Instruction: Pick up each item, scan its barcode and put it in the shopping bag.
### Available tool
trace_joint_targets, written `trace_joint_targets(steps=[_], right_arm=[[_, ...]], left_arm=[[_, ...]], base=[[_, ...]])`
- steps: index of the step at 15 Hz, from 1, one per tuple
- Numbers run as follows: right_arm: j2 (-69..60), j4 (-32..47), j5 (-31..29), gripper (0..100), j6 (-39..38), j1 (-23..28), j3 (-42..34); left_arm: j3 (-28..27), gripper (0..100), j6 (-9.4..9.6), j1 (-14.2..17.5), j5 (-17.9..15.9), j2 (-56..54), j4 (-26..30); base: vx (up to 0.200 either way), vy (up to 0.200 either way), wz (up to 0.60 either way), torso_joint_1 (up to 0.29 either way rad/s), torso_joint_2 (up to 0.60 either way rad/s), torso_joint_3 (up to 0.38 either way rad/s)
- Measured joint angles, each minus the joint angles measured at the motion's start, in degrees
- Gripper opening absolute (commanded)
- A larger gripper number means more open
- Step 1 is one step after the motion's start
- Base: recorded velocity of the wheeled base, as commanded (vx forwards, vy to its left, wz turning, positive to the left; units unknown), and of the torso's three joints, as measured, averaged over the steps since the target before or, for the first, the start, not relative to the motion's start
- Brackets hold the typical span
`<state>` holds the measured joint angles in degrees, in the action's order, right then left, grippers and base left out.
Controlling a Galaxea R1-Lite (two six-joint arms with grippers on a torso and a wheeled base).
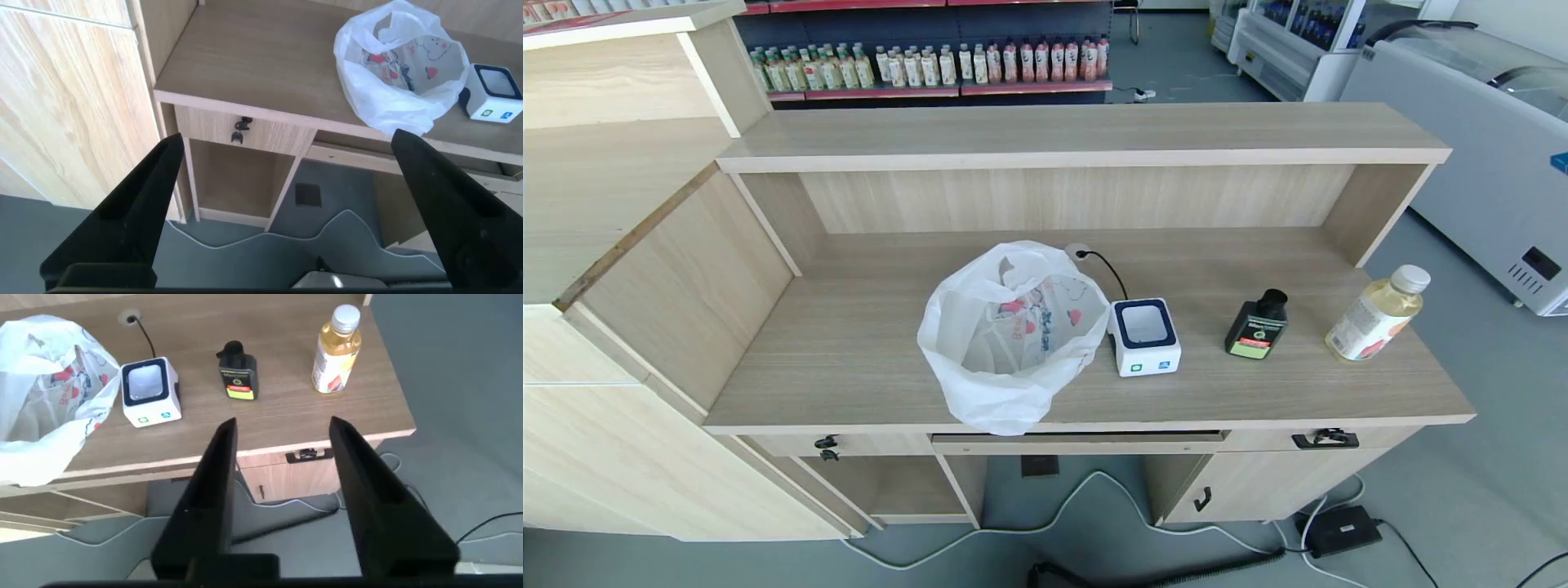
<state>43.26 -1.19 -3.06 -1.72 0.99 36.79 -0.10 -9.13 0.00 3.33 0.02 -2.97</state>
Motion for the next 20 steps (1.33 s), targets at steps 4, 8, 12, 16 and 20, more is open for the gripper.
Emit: trace_joint_targets(steps=[4, 8, 12, 16, 20], right_arm=[[16.9, -10.1, 0.0, 100, 0.8, 1.0, 0.5], [33.5, -24.9, 3.2, 100, 8.2, 3.7, 0.0], [46.9, -29.6, 9.4, 100, 18.7, 7.7, 4.8], [55.7, -30.6, 10.4, 100, 20.0, 8.0, 7.9], [62.0, -30.5, 10.3, 100, 19.9, 6.6, 13.8]], left_arm=[[0.0, 100, 0.02, 0.0, 0.0, 0.0, 0.0], [0.0, 100, 0.00, 0.0, 0.0, 0.0, 0.0], [0.0, 100, 0.00, 0.0, 0.0, 0.0, 0.0], [0.0, 100, 0.00, 0.0, 0.0, 0.0, 0.0], [0.0, 100, 0.02, 0.0, 0.0, 0.0, 0.0]], base=[[0.000, 0.000, 0.00, 0.000, 0.00, 0.000], [0.000, 0.000, 0.00, 0.000, 0.00, 0.000], [0.000, 0.000, 0.00, 0.000, 0.00, 0.000], [0.000, 0.000, 0.00, 0.000, 0.00, 0.000], [0.000, 0.000, 0.00, 0.000, 0.00, 0.000]])
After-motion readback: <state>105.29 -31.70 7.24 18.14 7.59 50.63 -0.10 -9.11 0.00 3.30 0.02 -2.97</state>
